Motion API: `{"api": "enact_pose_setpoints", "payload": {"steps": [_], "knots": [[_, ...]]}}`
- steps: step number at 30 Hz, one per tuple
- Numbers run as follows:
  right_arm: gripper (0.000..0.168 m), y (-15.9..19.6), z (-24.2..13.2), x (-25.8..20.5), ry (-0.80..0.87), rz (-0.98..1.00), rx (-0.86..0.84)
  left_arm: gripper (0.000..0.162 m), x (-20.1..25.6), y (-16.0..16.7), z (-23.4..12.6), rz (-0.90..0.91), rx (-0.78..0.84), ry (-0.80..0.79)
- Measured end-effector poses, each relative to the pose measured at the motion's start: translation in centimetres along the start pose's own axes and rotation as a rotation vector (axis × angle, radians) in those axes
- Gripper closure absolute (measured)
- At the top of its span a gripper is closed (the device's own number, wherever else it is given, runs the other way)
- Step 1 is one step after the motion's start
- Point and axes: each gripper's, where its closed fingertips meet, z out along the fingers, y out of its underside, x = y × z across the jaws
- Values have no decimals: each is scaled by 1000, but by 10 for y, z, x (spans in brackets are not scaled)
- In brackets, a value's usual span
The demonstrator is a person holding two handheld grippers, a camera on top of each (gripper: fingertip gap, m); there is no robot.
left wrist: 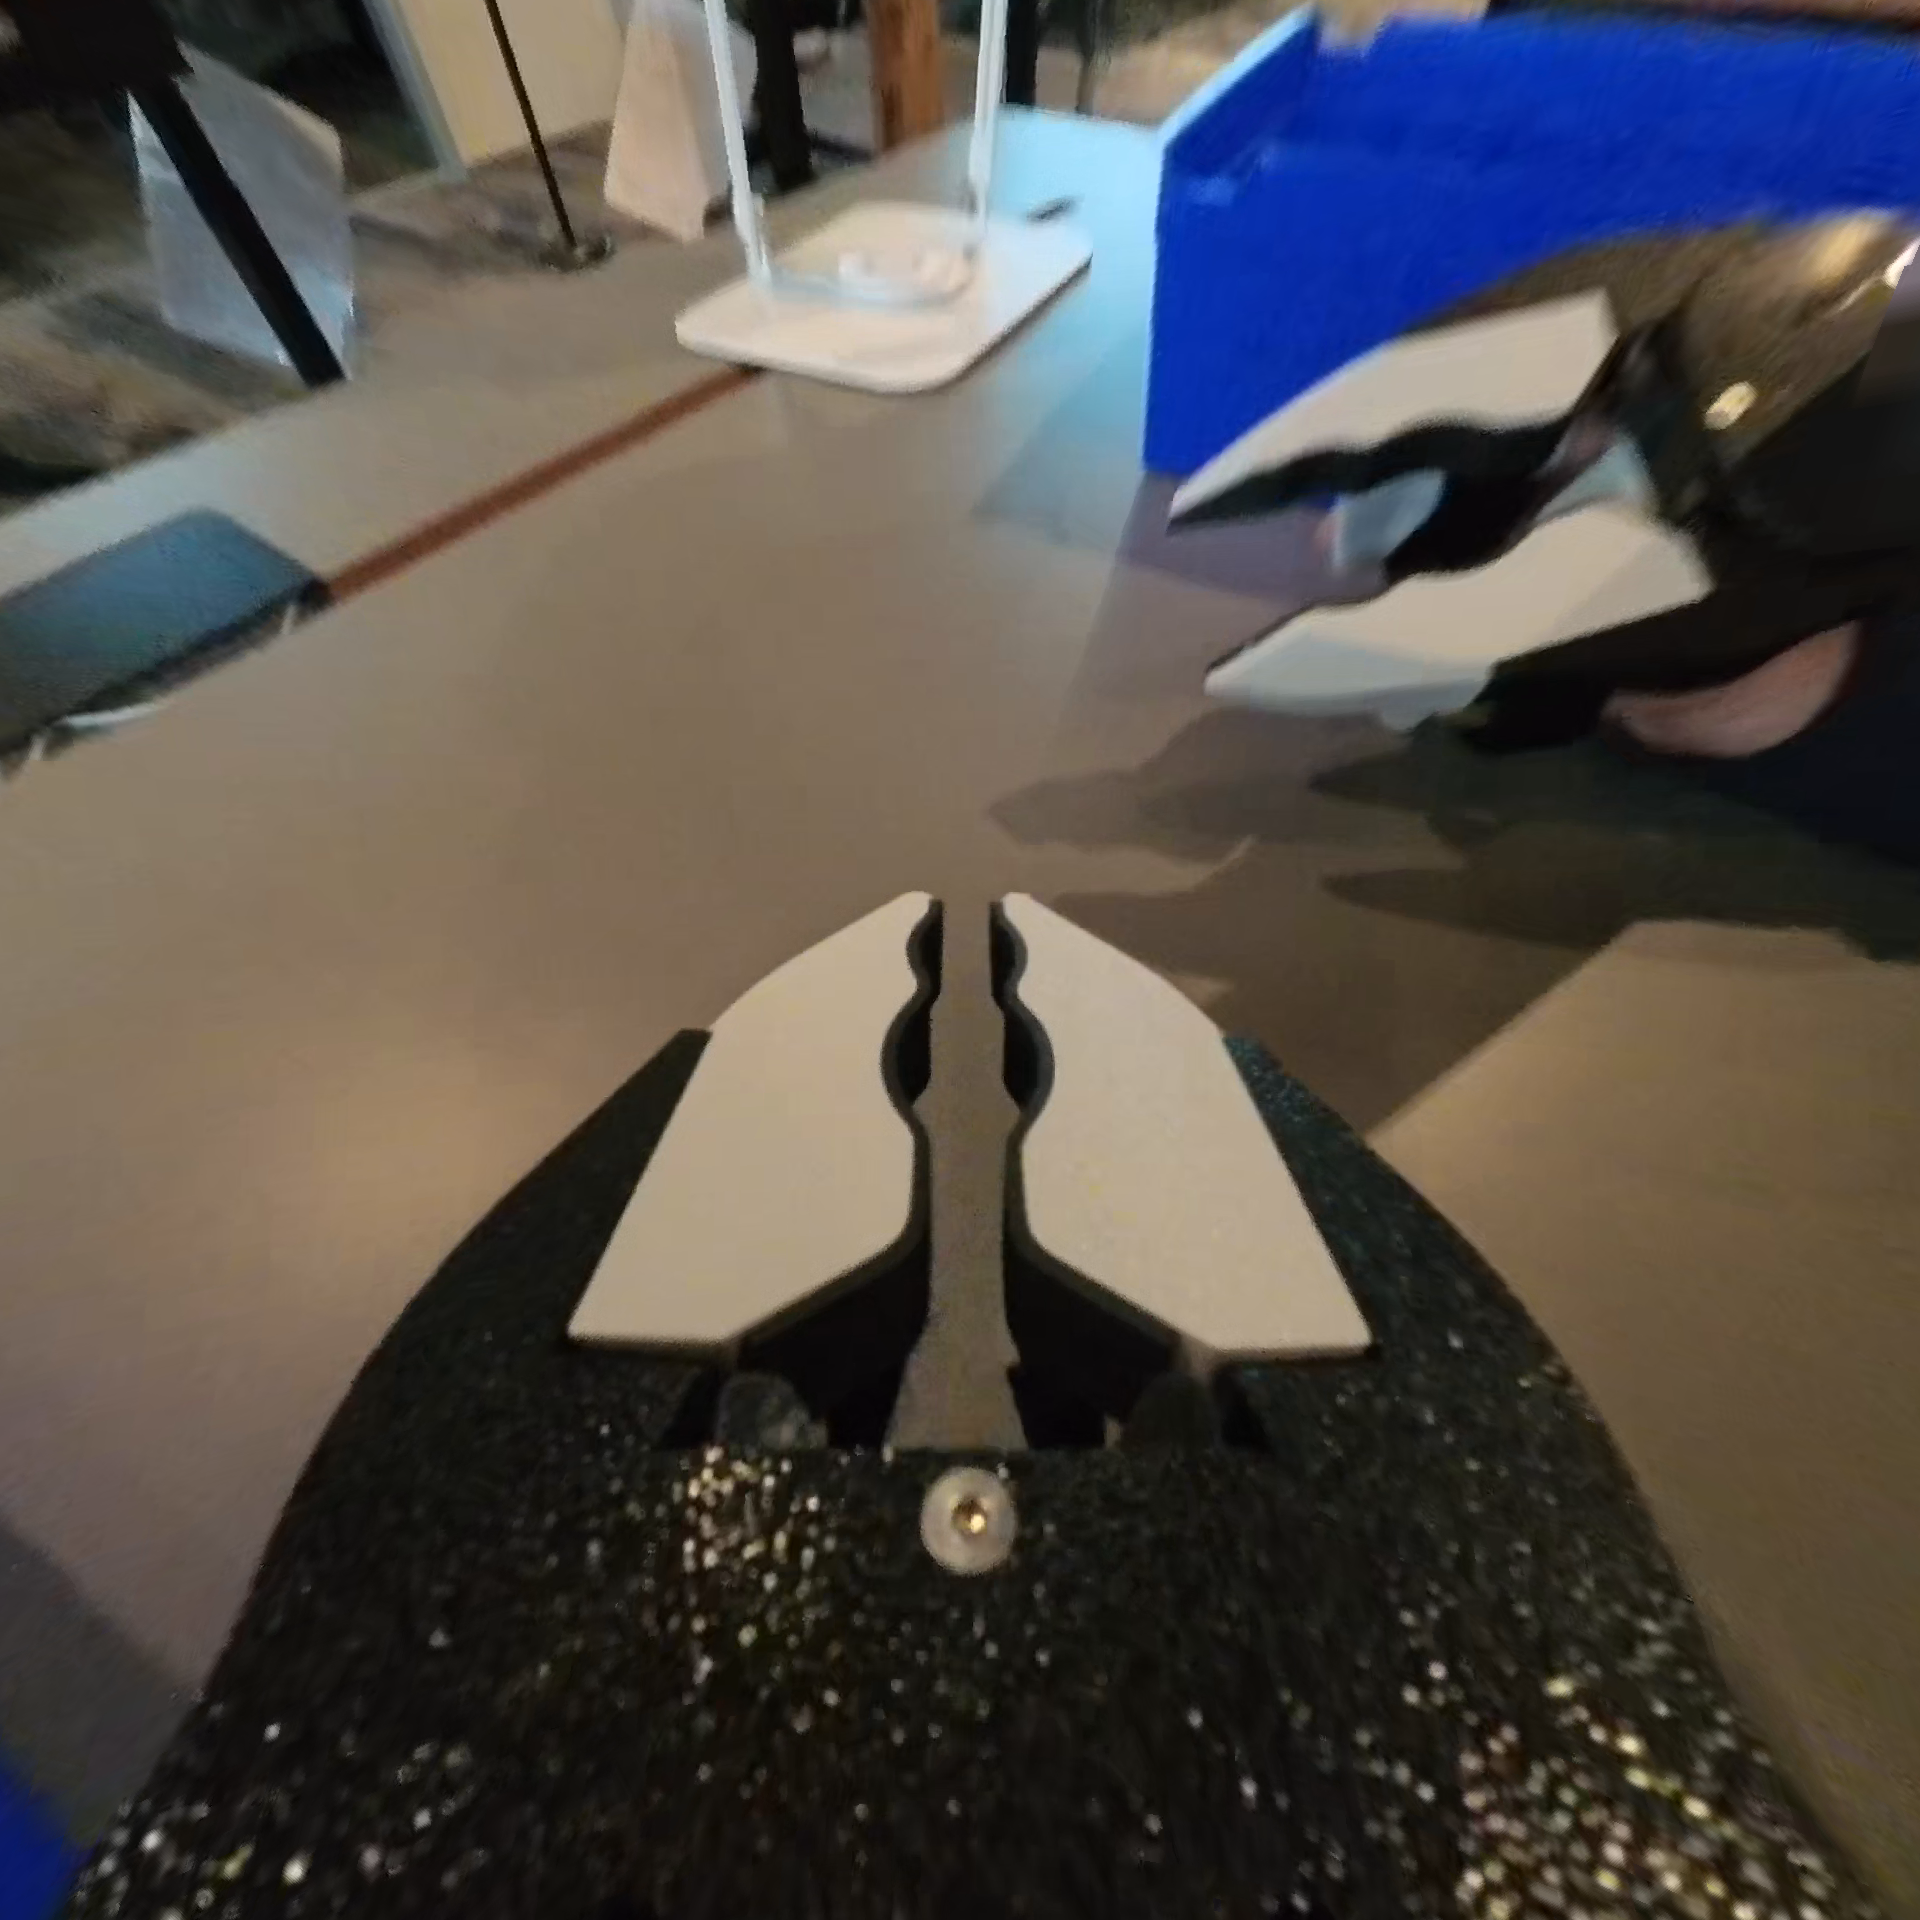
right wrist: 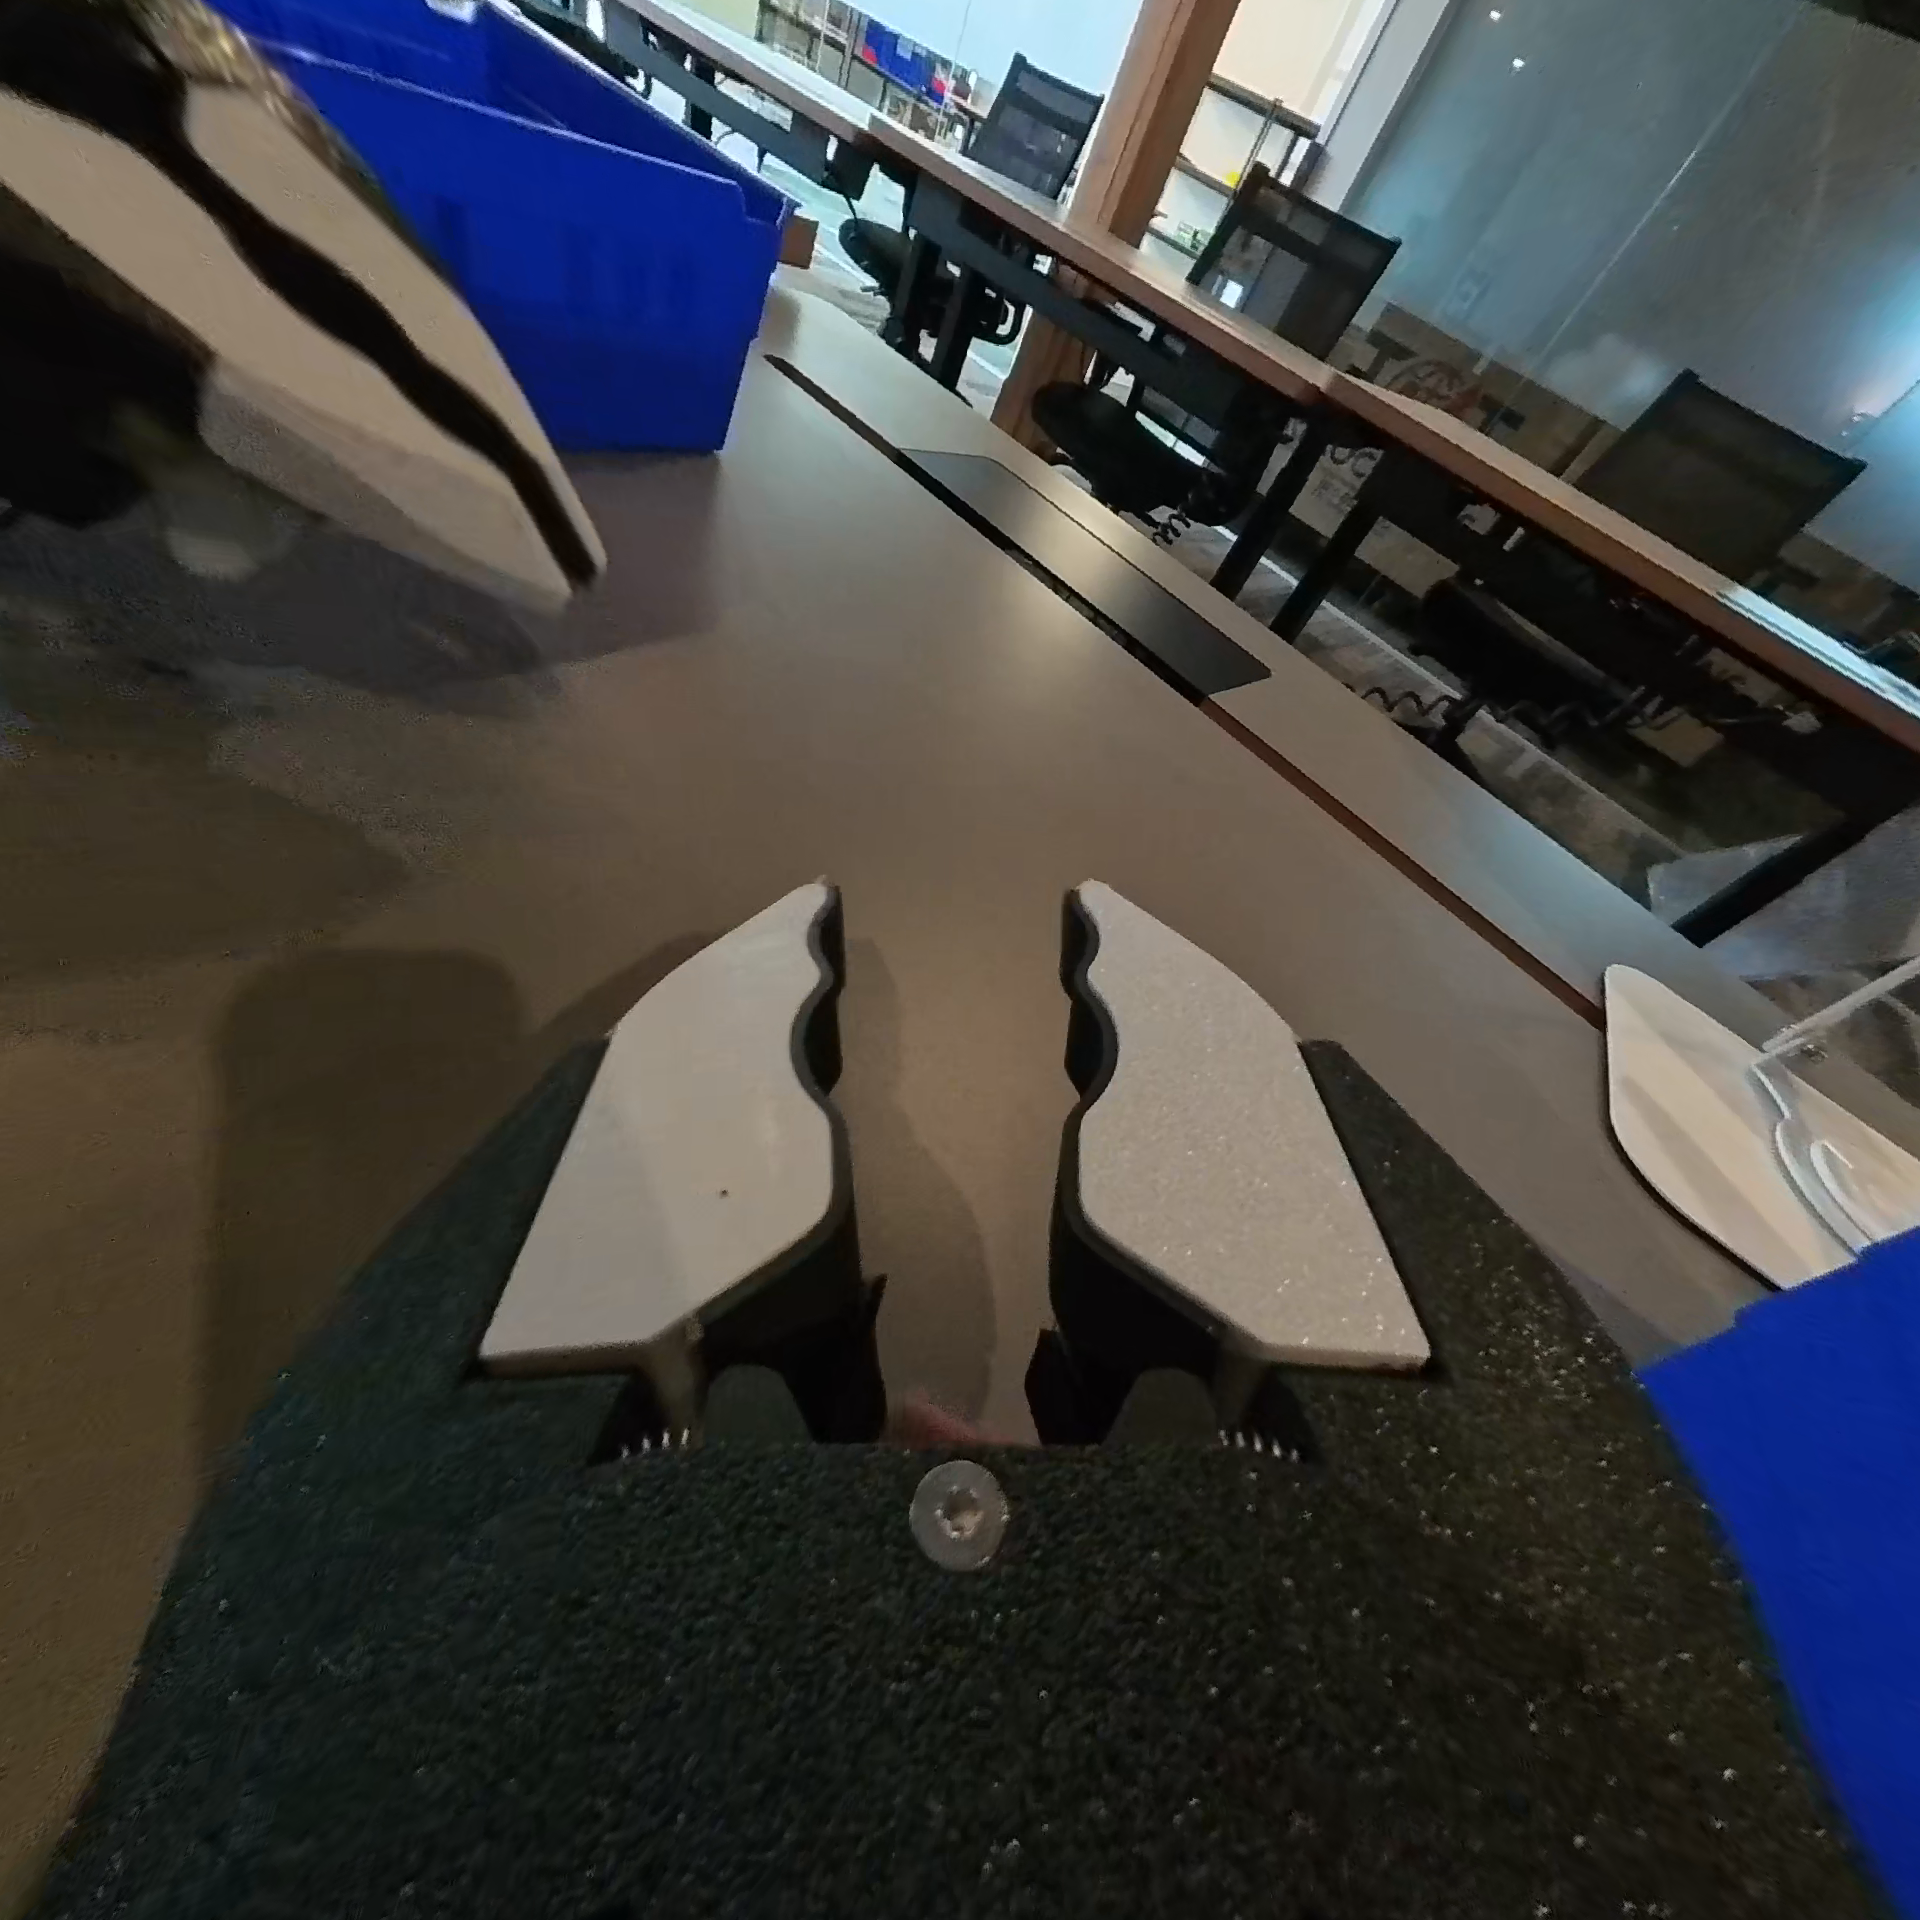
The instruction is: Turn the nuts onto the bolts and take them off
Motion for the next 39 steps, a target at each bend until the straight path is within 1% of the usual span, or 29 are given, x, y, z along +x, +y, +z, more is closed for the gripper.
{"api": "enact_pose_setpoints", "payload": {"steps": [1, 4, 6, 8, 10, 12, 14, 16, 18, 20, 21, 22, 24, 28, 31, 35, 39], "knots": [[131, 0, 0, 1, 4, 7, 4, 154, 1, -10, -6, 0, 35, -3], [133, -2, -2, 5, 14, 42, 17, 154, -7, -39, -28, 2, 108, -41], [133, -2, -3, 8, 18, 69, 25, 155, -24, -53, -47, 0, 118, -90], [132, -3, -4, 10, 15, 91, 33, 157, -43, -67, -67, -48, 144, -108], [132, -3, -4, 12, 15, 107, 38, 158, -72, -70, -85, -107, 102, -158], [132, -3, -5, 12, 13, 116, 42, 155, -101, -73, -103, -143, 75, -212], [132, -3, -5, 13, 13, 123, 46, 155, -131, -73, -118, -158, 52, -273], [132, -3, -5, 13, 11, 131, 47, 156, -175, -59, -135, -173, -15, -422], [132, -3, -6, 14, 8, 138, 49, 157, -214, -33, -143, -244, -124, -499], [132, -4, -6, 14, 9, 141, 51, 158, -236, -7, -141, -355, -195, -480], [132, -4, -6, 14, 9, 142, 51, 157, -243, 4, -139, -417, -230, -459], [132, -4, -6, 14, 8, 142, 50, 152, -248, 17, -138, -469, -272, -447], [132, -3, -6, 14, 9, 141, 49, 146, -256, 37, -137, -535, -364, -444], [132, -3, -5, 14, 8, 135, 46, 140, -262, 72, -137, -612, -573, -449], [132, -3, -5, 13, 6, 127, 43, 140, -259, 89, -133, -661, -680, -414], [132, -3, -5, 12, 5, 121, 43, 148, -266, 93, -134, -651, -737, -448], [132, -4, -5, 12, 5, 116, 43, 146, -258, 102, -127, -713, -797, -380]]}}
